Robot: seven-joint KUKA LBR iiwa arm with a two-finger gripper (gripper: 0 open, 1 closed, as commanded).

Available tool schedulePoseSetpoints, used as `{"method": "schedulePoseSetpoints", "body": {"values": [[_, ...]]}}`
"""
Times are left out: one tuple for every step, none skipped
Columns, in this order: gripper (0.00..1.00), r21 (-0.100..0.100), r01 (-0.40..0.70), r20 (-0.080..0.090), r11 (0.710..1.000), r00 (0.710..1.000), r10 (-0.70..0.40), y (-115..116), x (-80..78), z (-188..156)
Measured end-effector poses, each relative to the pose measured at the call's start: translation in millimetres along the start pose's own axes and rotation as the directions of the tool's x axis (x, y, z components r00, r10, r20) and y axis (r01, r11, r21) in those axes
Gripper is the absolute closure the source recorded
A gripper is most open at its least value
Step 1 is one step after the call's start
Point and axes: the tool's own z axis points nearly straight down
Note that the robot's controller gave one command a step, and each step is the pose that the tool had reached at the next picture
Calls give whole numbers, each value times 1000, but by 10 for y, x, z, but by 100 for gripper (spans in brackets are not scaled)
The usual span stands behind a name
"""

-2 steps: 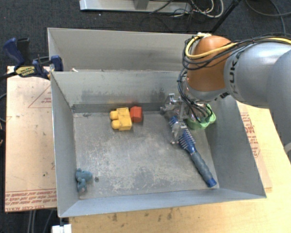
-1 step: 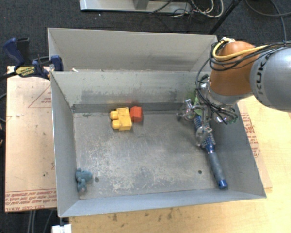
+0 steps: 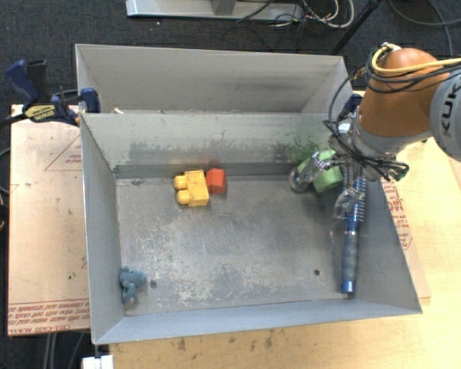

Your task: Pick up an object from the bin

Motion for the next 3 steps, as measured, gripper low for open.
{"method": "schedulePoseSetpoints", "body": {"values": [[100, 10, 2, -13, 1000, 1000, -2, -53, 72, 15], [100, 17, 44, -15, 999, 999, -44, -78, 66, -311], [0, 15, 43, -15, 999, 999, -43, -76, 70, -297]]}}
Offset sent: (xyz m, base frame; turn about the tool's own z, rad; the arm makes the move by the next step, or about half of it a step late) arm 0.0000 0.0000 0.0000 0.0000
